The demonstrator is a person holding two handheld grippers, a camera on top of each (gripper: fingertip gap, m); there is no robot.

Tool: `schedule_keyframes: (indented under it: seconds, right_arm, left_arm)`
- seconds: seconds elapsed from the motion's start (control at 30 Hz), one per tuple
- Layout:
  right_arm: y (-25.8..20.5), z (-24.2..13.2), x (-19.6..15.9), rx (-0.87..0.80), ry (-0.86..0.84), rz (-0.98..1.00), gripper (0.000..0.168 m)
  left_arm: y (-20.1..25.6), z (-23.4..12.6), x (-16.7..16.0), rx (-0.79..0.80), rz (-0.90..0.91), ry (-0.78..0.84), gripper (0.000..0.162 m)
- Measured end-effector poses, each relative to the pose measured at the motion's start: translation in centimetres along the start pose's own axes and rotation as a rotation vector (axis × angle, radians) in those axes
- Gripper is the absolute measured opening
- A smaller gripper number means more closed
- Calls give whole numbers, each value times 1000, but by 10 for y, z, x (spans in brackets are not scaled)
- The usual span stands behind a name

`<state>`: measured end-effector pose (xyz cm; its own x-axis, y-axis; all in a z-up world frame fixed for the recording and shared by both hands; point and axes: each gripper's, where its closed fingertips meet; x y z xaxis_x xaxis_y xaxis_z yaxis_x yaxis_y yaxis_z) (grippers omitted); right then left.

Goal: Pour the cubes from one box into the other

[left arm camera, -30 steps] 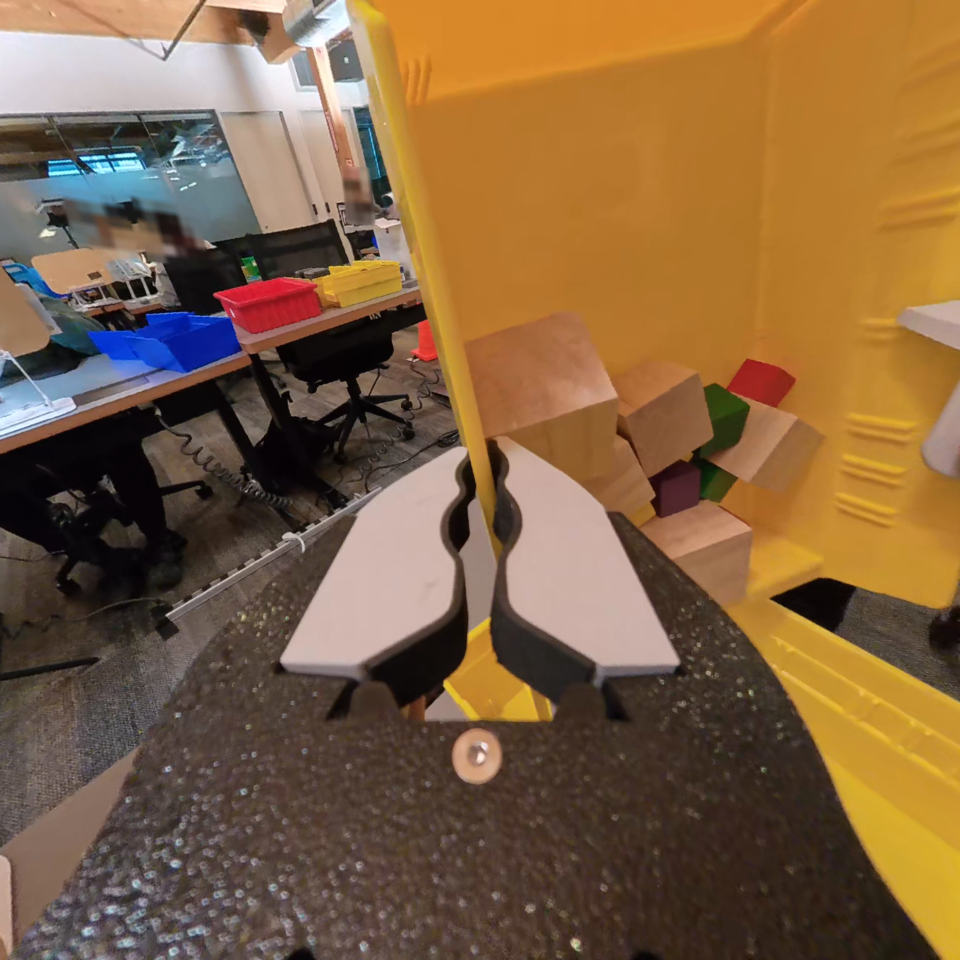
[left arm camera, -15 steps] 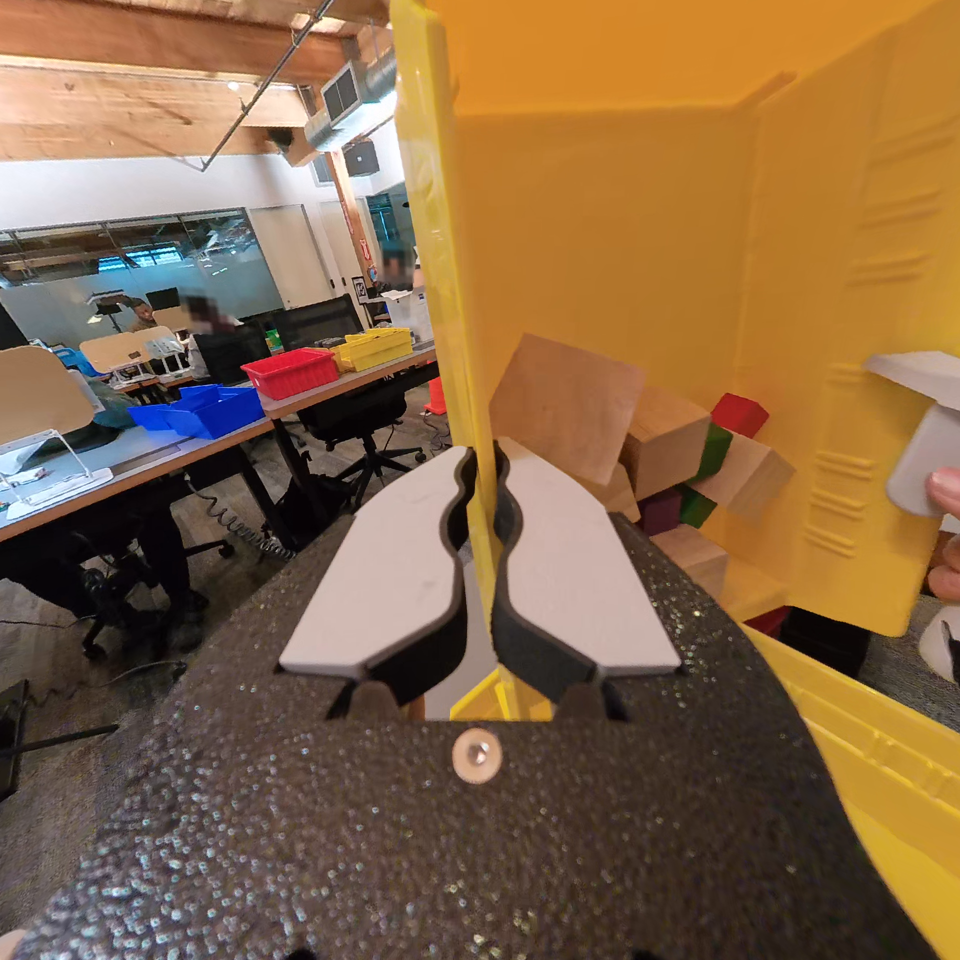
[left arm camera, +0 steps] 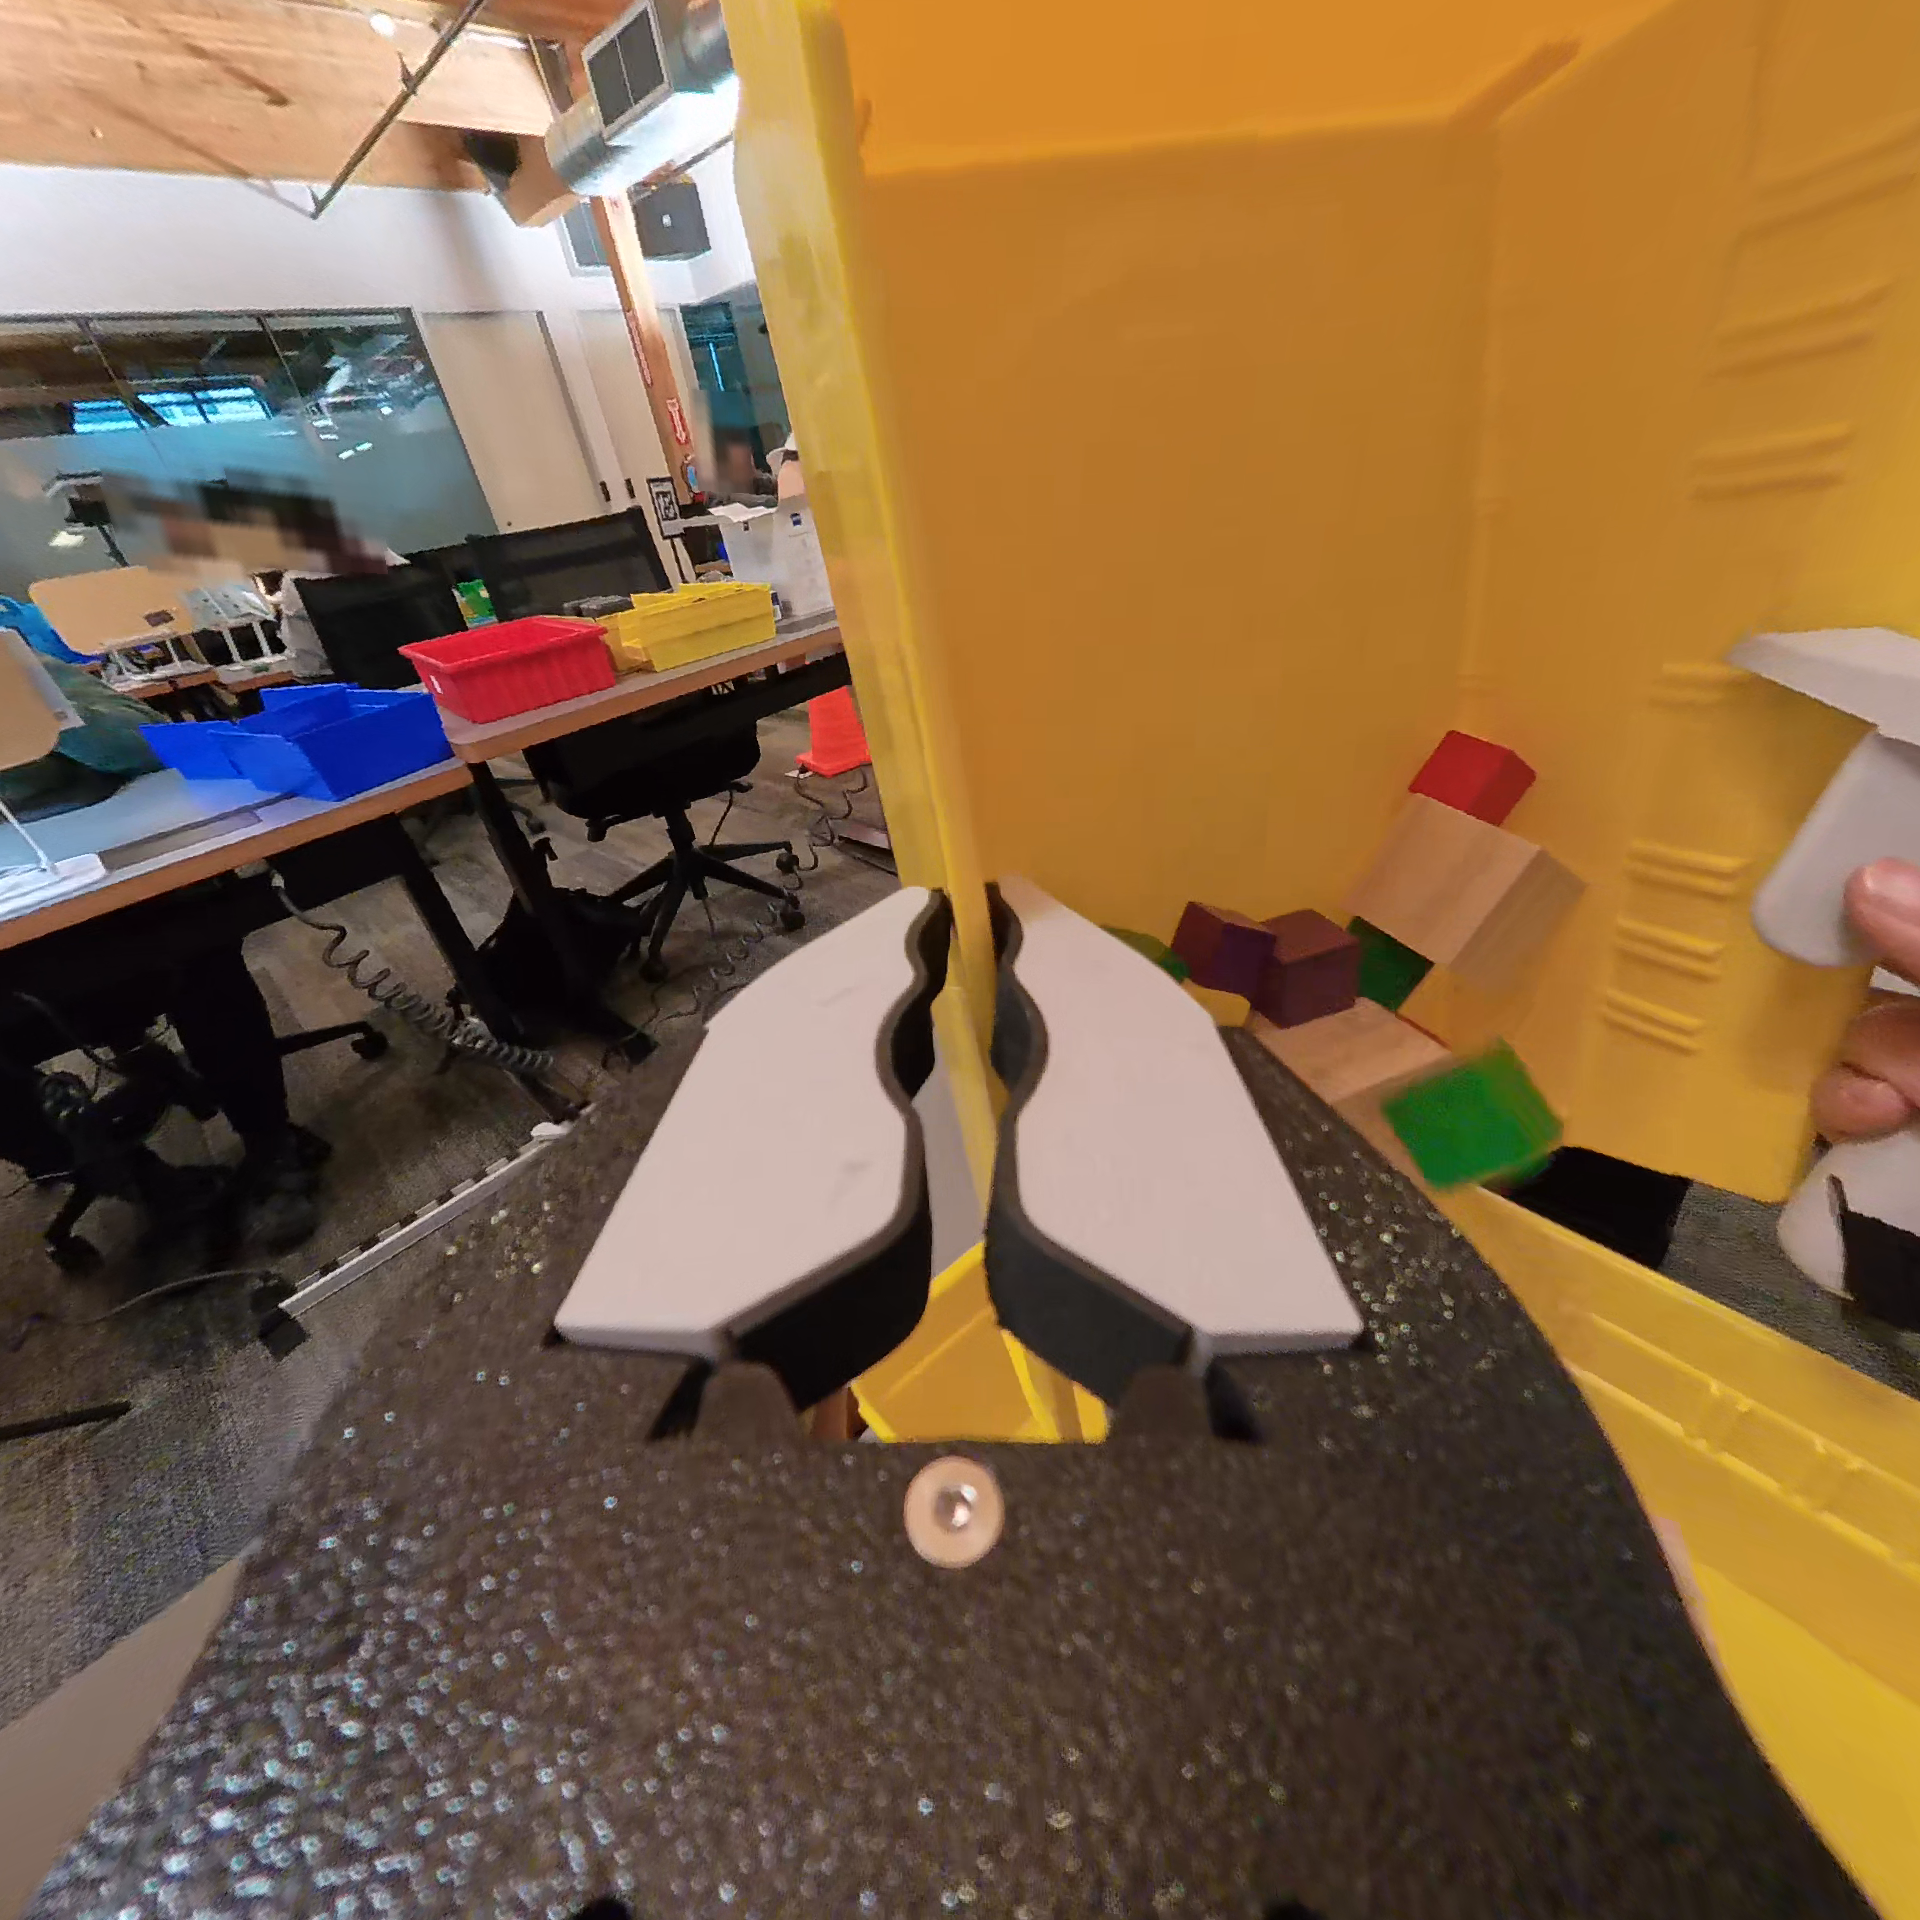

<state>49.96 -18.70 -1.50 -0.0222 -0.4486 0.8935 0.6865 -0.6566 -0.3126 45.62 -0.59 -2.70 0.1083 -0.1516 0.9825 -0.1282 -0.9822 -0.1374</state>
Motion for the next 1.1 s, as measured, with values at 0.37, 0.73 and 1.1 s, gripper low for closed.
schedule_keyframes:
  seconds: [0.37, 0.73, 1.1]
  right_arm:
    - [-12, 2, 19, 86, 92, -58, 12]
    - [-17, 4, 19, 113, 113, -83, 12]
    - [-18, 0, 24, 116, 153, -83, 12]
  left_arm:
    - [-1, -11, 13, -19, -48, 107, 7]
    - [-3, -13, 11, -29, -64, 121, 8]
    - [0, -18, 18, -40, -55, 156, 8]
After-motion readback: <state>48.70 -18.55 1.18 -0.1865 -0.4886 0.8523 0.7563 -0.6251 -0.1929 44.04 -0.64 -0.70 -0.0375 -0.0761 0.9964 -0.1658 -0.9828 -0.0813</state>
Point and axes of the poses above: each gripper's, where its closed fingertips meet, z out along the fingers, x out of its top, y = z × x across the jaws, and after that the axes turned 8 degrees about -y, right-handed
